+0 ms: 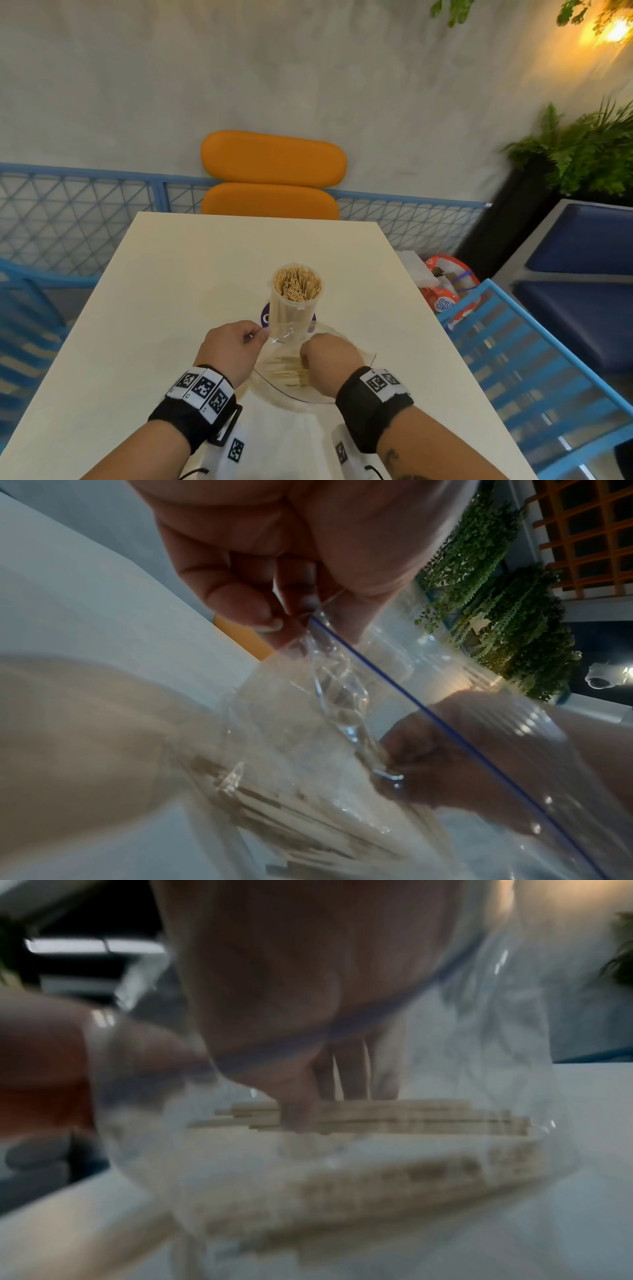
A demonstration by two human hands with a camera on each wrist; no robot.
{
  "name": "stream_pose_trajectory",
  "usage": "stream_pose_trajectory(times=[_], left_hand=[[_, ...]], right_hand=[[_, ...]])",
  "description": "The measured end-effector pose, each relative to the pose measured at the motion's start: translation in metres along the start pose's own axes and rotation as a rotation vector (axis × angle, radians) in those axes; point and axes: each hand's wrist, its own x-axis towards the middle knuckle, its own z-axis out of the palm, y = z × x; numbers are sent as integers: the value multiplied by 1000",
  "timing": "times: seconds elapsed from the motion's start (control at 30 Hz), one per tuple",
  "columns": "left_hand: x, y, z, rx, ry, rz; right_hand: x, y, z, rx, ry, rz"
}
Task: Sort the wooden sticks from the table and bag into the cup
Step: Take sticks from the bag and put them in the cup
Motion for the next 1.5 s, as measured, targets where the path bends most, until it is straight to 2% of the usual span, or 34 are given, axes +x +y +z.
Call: stream_pose_trajectory(times=[0.17, 0.3, 0.47, 0.67, 0.77, 1.0, 1.13, 1.37, 1.5], left_hand=[[1, -1, 0, -23, -12, -9], [0, -2, 2, -21, -13, -14], [1, 0, 3, -17, -14, -15], [1, -1, 4, 17, -14, 1], [0, -1, 3, 16, -10, -4], [1, -1, 3, -14, -5, -10], [2, -4, 3, -13, -12, -2], [5, -4, 3, -25, -16, 4], [5, -3, 3, -39, -11, 4]], right_hand=[[-8, 18, -8, 312, 198, 46], [-15, 25, -18, 777, 343, 90], [-16, 22, -59, 1377, 539, 94], [9, 18, -98, 1655, 695, 73], [28, 11, -103, 1672, 776, 95], [53, 1, -92, 1541, 911, 181], [59, -2, -79, 1448, 864, 180], [59, 6, -60, 1085, 688, 150], [54, 11, -66, 1086, 635, 92]])
